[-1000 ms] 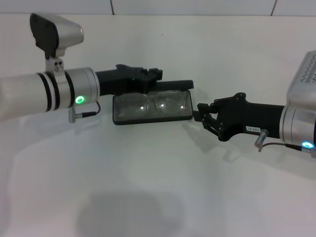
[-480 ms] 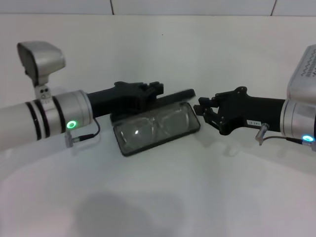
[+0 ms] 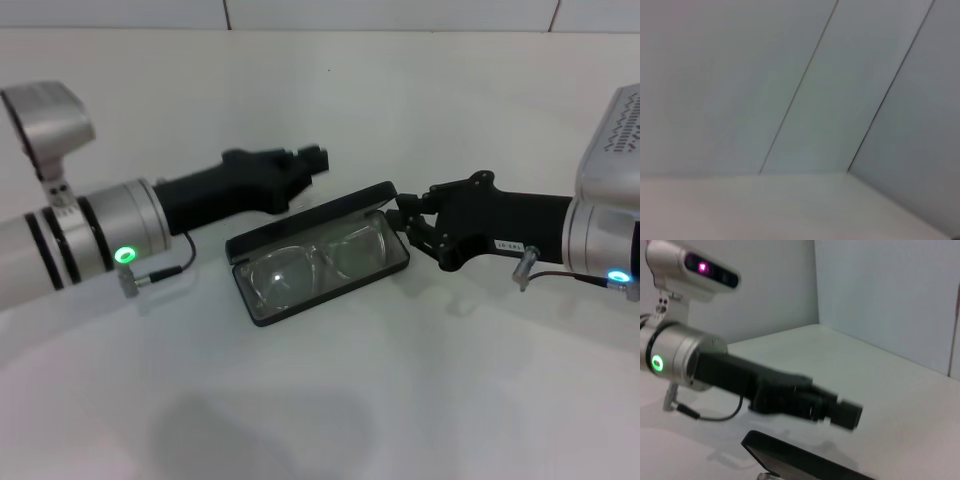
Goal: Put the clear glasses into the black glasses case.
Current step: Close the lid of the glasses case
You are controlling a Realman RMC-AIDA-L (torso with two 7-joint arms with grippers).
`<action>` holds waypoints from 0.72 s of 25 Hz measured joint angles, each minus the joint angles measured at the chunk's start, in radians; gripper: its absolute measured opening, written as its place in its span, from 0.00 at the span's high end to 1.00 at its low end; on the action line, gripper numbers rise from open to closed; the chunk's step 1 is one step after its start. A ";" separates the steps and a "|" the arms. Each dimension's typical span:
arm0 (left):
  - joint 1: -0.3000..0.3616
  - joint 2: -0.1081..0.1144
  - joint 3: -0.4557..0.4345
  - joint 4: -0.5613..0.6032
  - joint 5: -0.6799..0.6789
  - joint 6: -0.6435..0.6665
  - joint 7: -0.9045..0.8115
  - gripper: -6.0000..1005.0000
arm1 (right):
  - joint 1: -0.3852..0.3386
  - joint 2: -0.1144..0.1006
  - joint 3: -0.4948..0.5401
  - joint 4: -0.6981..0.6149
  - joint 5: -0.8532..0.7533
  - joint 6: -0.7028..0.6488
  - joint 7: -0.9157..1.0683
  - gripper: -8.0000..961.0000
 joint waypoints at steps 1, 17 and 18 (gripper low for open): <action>0.005 0.000 0.000 0.011 -0.002 0.006 -0.002 0.88 | 0.000 0.000 -0.001 0.000 0.000 -0.001 -0.003 0.83; 0.025 -0.002 0.076 0.001 0.006 -0.025 -0.042 0.86 | -0.050 -0.002 0.071 0.002 0.117 -0.096 -0.136 0.83; 0.025 -0.002 0.077 -0.005 0.006 -0.029 -0.042 0.86 | -0.050 -0.002 0.085 0.005 0.117 -0.109 -0.136 0.83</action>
